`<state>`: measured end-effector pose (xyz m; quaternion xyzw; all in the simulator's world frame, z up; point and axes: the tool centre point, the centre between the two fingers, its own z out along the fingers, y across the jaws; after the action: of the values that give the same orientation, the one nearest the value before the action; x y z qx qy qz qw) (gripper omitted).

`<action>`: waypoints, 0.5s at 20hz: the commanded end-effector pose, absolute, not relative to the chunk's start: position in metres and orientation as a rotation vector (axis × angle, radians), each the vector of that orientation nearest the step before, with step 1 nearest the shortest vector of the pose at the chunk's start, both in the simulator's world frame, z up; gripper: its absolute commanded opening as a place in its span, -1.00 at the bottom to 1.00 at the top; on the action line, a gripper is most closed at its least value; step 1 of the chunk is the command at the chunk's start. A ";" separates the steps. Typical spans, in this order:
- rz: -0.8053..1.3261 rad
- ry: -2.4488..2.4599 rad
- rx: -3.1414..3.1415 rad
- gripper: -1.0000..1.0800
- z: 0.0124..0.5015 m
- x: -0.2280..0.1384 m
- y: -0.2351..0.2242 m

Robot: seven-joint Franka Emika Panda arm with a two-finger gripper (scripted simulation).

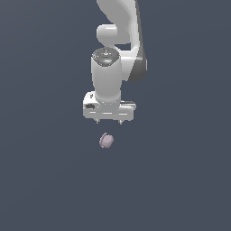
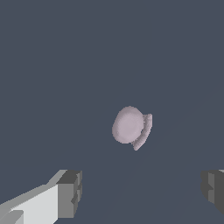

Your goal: Pick up the object and move it to a goal position.

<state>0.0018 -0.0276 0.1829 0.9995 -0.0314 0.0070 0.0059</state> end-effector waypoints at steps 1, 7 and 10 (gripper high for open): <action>0.020 -0.132 3.128 0.92 0.178 0.002 -0.029; 0.014 -0.287 3.124 0.92 0.157 0.006 -0.032; 0.010 -0.399 3.114 0.92 0.141 0.008 -0.035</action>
<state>0.0071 -0.0335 0.1493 0.9940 -0.1092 0.0042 0.0016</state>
